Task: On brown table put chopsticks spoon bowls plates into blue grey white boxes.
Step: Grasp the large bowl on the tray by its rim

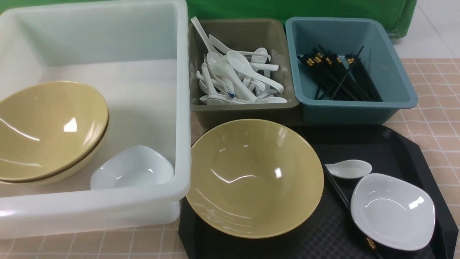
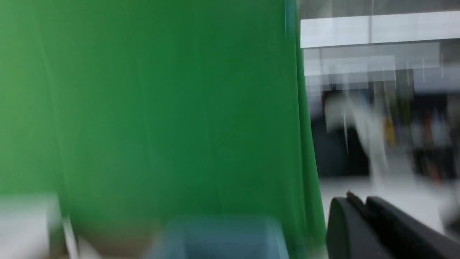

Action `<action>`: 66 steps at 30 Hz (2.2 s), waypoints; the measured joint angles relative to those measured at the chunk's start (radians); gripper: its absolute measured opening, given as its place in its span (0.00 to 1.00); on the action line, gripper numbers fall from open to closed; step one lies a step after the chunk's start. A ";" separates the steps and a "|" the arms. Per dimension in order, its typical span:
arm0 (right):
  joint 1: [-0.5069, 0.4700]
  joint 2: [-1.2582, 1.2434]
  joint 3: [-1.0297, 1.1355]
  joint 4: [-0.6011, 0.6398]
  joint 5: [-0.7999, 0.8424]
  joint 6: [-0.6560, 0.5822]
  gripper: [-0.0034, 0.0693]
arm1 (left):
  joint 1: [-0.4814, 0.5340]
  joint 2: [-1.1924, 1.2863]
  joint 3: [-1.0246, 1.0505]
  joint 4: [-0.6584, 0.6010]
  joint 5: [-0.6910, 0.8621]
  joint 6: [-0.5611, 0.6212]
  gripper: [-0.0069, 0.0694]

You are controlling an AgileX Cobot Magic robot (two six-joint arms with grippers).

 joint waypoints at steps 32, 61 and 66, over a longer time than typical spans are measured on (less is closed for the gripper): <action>0.001 0.614 -0.550 0.160 1.058 -0.419 0.18 | -0.088 0.822 -0.698 0.265 0.662 -0.462 0.10; 0.023 0.687 -0.413 0.797 0.945 -0.995 0.10 | -0.676 2.062 -1.605 -0.079 1.389 0.011 0.10; 0.023 0.687 -0.413 0.798 0.935 -0.995 0.10 | -0.769 2.094 -1.636 -0.190 1.398 0.127 0.10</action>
